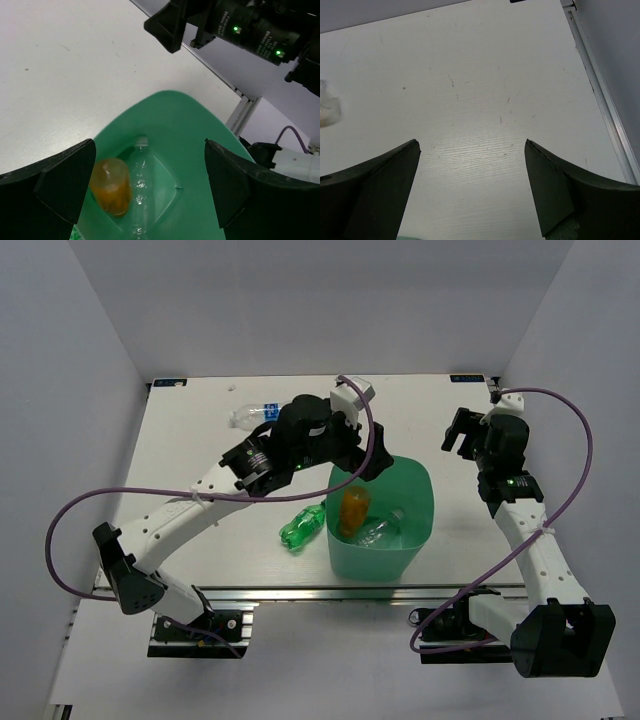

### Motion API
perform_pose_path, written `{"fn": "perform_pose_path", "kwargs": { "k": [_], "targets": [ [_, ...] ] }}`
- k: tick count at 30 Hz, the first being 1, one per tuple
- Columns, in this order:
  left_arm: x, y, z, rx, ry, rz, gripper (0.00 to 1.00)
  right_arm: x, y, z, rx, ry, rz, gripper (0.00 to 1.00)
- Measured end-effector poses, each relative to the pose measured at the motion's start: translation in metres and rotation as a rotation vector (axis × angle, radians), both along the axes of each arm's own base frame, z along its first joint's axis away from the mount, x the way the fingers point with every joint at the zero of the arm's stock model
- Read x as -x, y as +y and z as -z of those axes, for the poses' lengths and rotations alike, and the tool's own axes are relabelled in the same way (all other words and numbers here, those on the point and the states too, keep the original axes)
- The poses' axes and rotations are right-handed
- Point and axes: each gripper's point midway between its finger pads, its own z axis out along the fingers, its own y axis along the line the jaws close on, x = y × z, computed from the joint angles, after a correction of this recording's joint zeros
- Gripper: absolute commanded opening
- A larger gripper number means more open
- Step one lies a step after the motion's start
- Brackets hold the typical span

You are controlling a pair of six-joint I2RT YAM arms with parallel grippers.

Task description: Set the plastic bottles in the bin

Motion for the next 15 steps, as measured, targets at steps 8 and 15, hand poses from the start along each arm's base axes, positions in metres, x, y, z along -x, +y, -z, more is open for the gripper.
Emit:
{"fn": "perform_pose_path", "kwargs": {
  "k": [8,15],
  "targets": [
    [-0.039,0.033,0.006,-0.09,-0.072,-0.238,0.98,0.0,0.0,0.001,0.001,0.002,0.001,0.89],
    [-0.104,0.141,0.027,-0.09,-0.025,-0.565,0.98,0.0,0.0,0.009,0.003,0.033,0.001,0.89]
  ]
}}
